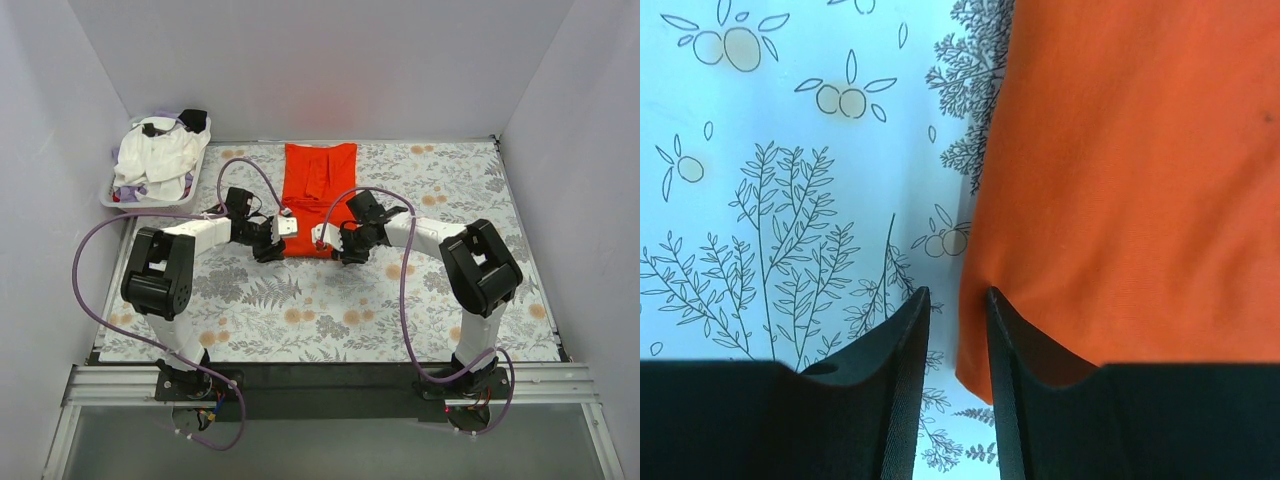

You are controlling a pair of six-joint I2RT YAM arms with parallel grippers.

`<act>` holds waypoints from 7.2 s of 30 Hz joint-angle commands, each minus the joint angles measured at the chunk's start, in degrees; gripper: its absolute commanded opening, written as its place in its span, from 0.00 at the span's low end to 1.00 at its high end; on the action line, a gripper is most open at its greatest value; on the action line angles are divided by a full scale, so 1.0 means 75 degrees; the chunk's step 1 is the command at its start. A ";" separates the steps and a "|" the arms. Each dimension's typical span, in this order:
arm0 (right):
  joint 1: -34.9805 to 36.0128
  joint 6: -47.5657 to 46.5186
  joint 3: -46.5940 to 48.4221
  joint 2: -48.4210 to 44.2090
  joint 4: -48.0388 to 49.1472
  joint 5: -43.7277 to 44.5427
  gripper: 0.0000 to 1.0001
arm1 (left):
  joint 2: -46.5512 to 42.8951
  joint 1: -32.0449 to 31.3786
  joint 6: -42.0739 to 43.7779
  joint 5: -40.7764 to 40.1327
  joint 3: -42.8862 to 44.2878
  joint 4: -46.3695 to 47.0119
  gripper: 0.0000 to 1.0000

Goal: Fold and stack the t-shirts
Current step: Fold the tshirt, then neatly place the folded tshirt to the corner, then reset both grippers

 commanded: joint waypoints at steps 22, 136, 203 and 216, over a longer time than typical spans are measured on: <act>-0.0237 0.0300 0.0134 -0.0276 0.0142 0.0440 0.01 | 0.0118 0.0058 0.0370 0.0064 0.0467 -0.0620 0.00; -0.2299 0.3570 0.1226 -0.2162 -0.1288 0.1318 0.97 | 0.1357 -0.2285 -0.9932 -0.5605 0.4264 -0.1499 0.84; -0.2370 0.2785 0.0193 -0.3535 -0.1124 0.1225 0.98 | -0.1076 0.5286 -0.1166 -0.4765 0.1814 -0.3948 0.88; -0.2393 0.3546 0.0170 -0.4144 -0.1112 0.1107 0.98 | -0.1687 0.2264 -0.4973 -0.3721 0.4675 -0.5170 0.89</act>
